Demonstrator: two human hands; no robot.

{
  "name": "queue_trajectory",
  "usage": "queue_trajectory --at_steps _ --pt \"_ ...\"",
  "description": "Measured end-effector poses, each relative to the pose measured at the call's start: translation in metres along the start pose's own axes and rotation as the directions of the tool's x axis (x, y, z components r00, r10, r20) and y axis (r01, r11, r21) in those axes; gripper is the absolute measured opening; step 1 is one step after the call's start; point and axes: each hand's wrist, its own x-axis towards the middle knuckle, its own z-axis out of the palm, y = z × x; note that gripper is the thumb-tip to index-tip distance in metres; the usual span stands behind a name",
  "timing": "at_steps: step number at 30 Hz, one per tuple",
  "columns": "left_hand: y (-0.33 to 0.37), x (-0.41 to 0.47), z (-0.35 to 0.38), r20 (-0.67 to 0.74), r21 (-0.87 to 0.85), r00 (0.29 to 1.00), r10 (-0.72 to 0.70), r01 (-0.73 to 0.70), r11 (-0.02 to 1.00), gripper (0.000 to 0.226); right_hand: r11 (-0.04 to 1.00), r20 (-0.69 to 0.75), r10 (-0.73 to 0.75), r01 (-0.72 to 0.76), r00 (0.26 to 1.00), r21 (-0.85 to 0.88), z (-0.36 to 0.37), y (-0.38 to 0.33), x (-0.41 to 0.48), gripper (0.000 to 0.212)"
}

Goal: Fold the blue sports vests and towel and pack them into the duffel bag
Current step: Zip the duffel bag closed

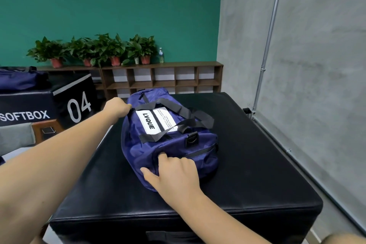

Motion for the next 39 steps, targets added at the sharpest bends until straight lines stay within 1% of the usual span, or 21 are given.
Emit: queue_trajectory --at_steps 2,4,6,8,10,13,16,19,22,24,27,29,31,34,36,38,39 --pt "0.0 0.001 0.003 -0.001 -0.018 1.0 -0.021 0.021 1.0 0.045 1.0 0.019 0.016 -0.016 1.0 -0.021 0.001 0.0 0.004 0.059" --pt "-0.002 0.003 0.008 0.021 -0.053 0.998 -0.063 0.064 0.997 0.055 0.997 0.032 0.055 -0.053 0.998 -0.052 0.002 0.002 0.009 0.06" --pt "-0.007 0.01 0.014 0.066 -0.166 0.992 -0.11 0.12 0.979 0.056 0.994 0.064 0.09 -0.085 0.994 -0.072 0.005 0.002 0.014 0.06" --pt "-0.013 0.021 0.022 0.089 -0.272 0.989 -0.12 0.14 0.952 0.045 0.992 0.107 0.103 -0.094 0.989 -0.083 0.011 0.001 0.015 0.061" --pt "-0.015 0.029 0.028 0.074 -0.301 0.992 -0.106 0.123 0.946 0.036 0.99 0.136 0.12 -0.109 0.983 -0.084 0.016 0.006 0.018 0.059" --pt "-0.016 0.025 0.029 0.087 -0.364 0.99 -0.113 0.137 0.921 0.028 0.986 0.13 0.144 -0.131 0.981 -0.104 0.017 0.022 0.025 0.052" --pt "-0.015 0.004 0.02 0.106 -0.401 0.99 -0.092 0.127 0.907 0.02 0.989 0.146 0.12 -0.105 0.982 -0.107 0.009 0.05 0.035 0.049" --pt "-0.016 -0.017 0.017 0.127 -0.444 0.989 -0.073 0.123 0.887 0.015 0.977 0.23 0.211 -0.203 0.95 -0.059 0.004 0.091 0.044 0.053" --pt "-0.01 -0.042 0.019 0.166 -0.485 0.986 -0.029 0.107 0.868 0.019 0.947 0.25 0.321 -0.316 0.913 -0.063 0.003 0.132 0.053 0.045" --pt "-0.004 -0.059 0.026 0.183 -0.481 0.983 0.006 0.084 0.873 0.023 0.914 0.279 0.401 -0.402 0.873 -0.055 0.002 0.156 0.058 0.038" --pt "0.002 -0.083 0.032 0.195 -0.463 0.977 0.088 0.012 0.886 0.032 0.849 0.308 0.51 -0.527 0.803 -0.033 -0.001 0.177 0.056 0.03" --pt "-0.002 -0.09 0.029 0.168 -0.44 0.979 0.119 -0.033 0.898 0.04 0.828 0.318 0.529 -0.561 0.787 0.011 -0.002 0.179 0.048 0.031" --pt "-0.009 -0.091 0.021 0.108 -0.437 0.987 0.117 -0.058 0.898 0.047 0.824 0.309 0.521 -0.563 0.796 0.062 -0.002 0.176 0.036 0.04" --pt "-0.019 -0.088 0.012 0.007 -0.461 0.997 0.074 -0.063 0.885 0.05 0.84 0.321 0.48 -0.533 0.817 0.1 -0.004 0.167 0.024 0.054" --pt "-0.024 -0.086 0.009 -0.029 -0.466 0.997 0.065 -0.071 0.882 0.051 0.849 0.328 0.457 -0.515 0.827 0.118 -0.007 0.161 0.024 0.063" --pt "-0.028 -0.085 0.005 -0.072 -0.416 0.993 0.088 -0.11 0.903 0.049 0.857 0.307 0.439 -0.497 0.844 0.14 -0.01 0.159 0.03 0.067" --pt "-0.029 -0.085 0.001 -0.106 -0.343 0.987 0.125 -0.154 0.927 0.046 0.863 0.29 0.431 -0.484 0.855 0.145 -0.015 0.158 0.034 0.066"
